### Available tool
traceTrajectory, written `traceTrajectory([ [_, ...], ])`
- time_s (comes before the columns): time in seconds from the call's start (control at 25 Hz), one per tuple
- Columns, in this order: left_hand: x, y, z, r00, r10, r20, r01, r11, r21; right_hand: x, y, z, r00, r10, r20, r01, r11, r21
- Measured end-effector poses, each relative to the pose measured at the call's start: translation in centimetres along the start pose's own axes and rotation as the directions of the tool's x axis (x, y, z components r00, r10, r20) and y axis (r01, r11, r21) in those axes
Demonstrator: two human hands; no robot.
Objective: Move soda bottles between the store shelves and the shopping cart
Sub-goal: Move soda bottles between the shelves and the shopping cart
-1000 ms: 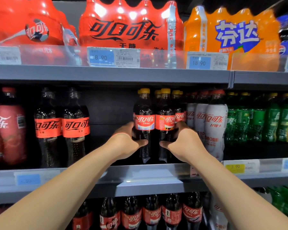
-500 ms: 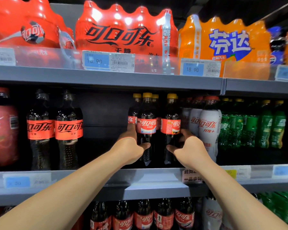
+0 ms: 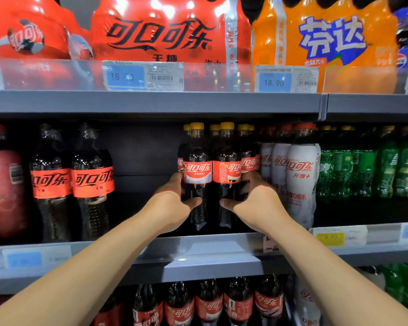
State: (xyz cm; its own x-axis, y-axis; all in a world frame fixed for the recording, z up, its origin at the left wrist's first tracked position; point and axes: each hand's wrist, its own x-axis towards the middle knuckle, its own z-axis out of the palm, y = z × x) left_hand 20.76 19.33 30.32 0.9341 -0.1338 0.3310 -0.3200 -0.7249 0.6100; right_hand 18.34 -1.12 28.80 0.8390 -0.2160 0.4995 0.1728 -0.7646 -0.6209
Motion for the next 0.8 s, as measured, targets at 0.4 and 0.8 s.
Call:
traceTrajectory([
  [0.4,-1.5,-1.5,-0.3,0.987,0.149,-0.065,-0.148,0.989,0.018,-3.1,-1.4,-0.4,0.994,-0.013,-0.109,0.0,0.993,-0.115],
  [0.8,-10.2,-2.1,-2.8,0.798,0.56,-0.222,-0.546,0.828,0.125,-12.3,-2.0,-4.5,0.946,-0.294,-0.135,0.313,0.939,0.142],
])
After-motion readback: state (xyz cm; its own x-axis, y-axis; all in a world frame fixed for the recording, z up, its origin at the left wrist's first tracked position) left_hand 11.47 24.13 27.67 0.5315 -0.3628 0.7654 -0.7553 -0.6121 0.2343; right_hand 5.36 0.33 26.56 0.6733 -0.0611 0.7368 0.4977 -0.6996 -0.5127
